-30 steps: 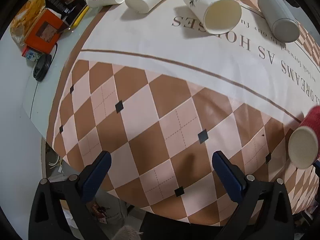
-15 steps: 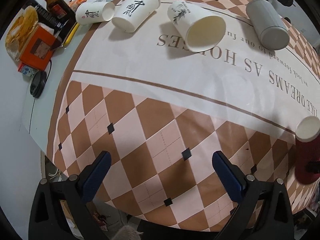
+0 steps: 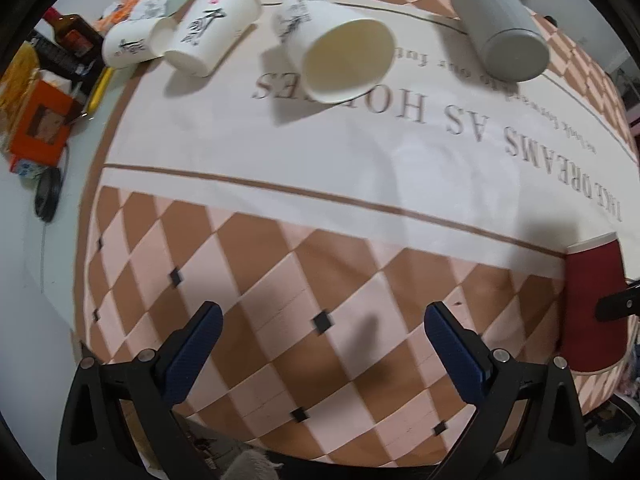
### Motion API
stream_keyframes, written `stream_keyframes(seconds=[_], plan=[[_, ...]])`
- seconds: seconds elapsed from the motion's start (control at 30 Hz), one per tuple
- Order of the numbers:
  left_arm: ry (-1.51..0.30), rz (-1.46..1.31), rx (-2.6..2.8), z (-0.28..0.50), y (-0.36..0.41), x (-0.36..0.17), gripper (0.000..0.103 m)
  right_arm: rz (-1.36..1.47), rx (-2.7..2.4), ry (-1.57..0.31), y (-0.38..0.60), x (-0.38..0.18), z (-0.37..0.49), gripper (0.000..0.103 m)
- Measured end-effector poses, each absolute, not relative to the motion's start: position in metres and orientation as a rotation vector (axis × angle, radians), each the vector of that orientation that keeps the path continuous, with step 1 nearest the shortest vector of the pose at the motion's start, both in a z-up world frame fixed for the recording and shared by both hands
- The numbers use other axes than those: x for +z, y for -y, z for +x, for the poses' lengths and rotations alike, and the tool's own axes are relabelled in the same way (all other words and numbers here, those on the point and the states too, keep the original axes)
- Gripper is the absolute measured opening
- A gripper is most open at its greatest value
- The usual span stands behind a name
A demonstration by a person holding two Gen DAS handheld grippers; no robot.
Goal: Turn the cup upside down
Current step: 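Rotate the held red cup with the right gripper, rim turning upward, then lower the red cup onto the cloth and open the right gripper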
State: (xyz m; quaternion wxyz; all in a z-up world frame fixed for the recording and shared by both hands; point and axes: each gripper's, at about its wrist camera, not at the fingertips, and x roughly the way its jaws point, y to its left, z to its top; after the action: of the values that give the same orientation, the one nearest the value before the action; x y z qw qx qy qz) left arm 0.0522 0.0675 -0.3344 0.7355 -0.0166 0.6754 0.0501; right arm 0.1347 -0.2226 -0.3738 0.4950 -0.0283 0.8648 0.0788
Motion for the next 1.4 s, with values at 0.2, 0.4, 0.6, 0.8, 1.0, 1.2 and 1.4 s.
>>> stream_keyframes(seconds=[0.2, 0.4, 0.6, 0.8, 1.0, 1.2, 1.4], plan=[[-1.501, -0.079, 0.027, 0.064, -0.049, -0.340, 0.103, -0.112, 0.245, -1.934, 0.216, -0.366, 0.145, 0.087], [-1.505, -0.015, -0.013, 0.076, -0.020, -0.341, 0.103, -0.040, 0.254, -1.820, 0.224, -0.359, 0.146, 0.071], [-1.481, -0.001, -0.067, 0.092, 0.003, -0.337, 0.103, 0.085, 0.195, -1.447, 0.238, -0.307, 0.156, 0.071], [-1.478, 0.022, -0.090, 0.107, 0.022, -0.340, 0.103, 0.159, 0.099, -1.079, 0.260, -0.281, 0.185, 0.071], [-1.478, 0.052, -0.098, 0.122, 0.023, -0.345, 0.103, 0.112, 0.053, -0.925, 0.241, -0.298, 0.174, 0.071], [-1.478, 0.071, -0.107, 0.118, 0.039, -0.346, 0.103, 0.017, 0.067, -0.904, 0.222, -0.303, 0.139, 0.071], [-1.455, 0.091, -0.111, 0.110, 0.049, -0.338, 0.103, 0.044, 0.026, -0.965, 0.239, -0.309, 0.115, 0.074]])
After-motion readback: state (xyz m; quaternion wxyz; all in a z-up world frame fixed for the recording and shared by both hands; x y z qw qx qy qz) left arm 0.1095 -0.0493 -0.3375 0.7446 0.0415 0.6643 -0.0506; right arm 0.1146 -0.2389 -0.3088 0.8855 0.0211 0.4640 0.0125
